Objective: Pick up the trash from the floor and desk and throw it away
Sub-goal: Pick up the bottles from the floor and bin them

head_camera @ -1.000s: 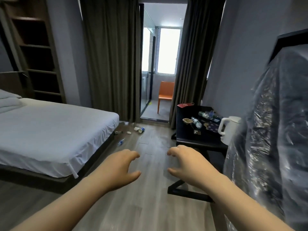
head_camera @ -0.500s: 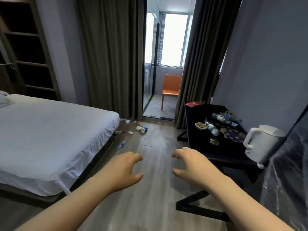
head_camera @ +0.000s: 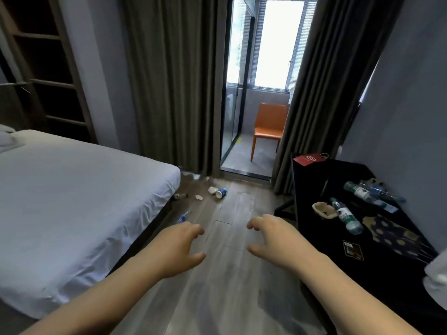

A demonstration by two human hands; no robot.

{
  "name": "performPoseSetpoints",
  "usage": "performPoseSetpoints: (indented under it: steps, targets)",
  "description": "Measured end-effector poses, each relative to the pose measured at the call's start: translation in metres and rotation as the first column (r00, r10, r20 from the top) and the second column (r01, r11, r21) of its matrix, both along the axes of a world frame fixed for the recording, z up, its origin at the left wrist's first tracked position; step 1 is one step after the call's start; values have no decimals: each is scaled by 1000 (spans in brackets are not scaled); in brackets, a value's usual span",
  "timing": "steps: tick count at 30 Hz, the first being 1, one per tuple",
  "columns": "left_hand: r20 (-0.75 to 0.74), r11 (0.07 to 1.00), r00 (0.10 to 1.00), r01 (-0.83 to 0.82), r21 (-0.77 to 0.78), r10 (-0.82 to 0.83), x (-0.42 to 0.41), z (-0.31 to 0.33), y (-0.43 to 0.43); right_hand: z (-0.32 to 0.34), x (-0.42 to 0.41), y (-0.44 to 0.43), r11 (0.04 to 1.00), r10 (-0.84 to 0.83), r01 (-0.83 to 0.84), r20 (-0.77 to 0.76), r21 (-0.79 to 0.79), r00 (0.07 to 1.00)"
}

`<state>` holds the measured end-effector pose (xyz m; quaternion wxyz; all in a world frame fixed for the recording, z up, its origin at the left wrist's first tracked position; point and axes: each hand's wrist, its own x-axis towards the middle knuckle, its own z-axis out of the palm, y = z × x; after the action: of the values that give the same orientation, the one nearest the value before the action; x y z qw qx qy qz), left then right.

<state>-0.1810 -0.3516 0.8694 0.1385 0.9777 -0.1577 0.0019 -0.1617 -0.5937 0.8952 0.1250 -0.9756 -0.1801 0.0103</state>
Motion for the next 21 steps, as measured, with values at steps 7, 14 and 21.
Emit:
performPoseSetpoints:
  steps: [7, 14, 21]
  targets:
    - [-18, 1000, 1000, 1, -23, -2, 127, -23, 21, -22, 125, 16, 1000, 11, -12, -56, -14, 998]
    - [-53, 1000, 999, -11, -26, 10, 277, -47, 60, -45, 269, 56, 999, -41, 37, -123, -32, 992]
    - [-123, 1000, 992, -9, -27, 5, 397, -63, 103, -57, 389, 95, 997, -63, 53, -189, -60, 980]
